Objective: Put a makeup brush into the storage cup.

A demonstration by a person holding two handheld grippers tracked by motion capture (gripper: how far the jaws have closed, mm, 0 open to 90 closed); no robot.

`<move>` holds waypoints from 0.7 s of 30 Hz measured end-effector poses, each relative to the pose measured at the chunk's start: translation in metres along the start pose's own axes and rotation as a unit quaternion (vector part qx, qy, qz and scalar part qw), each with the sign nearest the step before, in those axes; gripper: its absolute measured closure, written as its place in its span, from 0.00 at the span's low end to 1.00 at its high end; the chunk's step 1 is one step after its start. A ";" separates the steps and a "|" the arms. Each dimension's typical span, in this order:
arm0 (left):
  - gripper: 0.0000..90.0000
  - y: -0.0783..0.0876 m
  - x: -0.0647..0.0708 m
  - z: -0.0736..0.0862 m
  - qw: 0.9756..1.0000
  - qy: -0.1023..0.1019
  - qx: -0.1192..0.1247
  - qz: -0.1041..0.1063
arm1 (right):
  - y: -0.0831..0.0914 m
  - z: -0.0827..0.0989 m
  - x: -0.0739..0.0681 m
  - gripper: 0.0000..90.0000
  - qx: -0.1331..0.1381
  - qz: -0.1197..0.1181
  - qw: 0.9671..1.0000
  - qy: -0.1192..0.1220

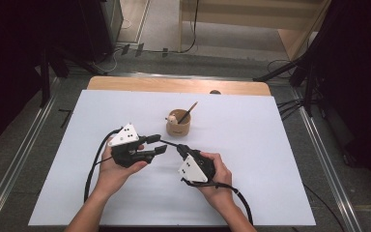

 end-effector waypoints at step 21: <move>0.95 -0.002 0.005 0.009 0.997 0.016 -0.054 0.046 | -0.003 -0.001 -0.010 0.94 -0.003 -0.006 0.999 0.053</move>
Point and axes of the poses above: each handheld gripper's, and its own axes: y roughly backward along the jaws, z roughly out of its underside, x roughly to its right, the point moved 9 cm from there along -y, roughly forward along the jaws, and after that the axes turned 3 degrees about -z, right-handed, at the moved point
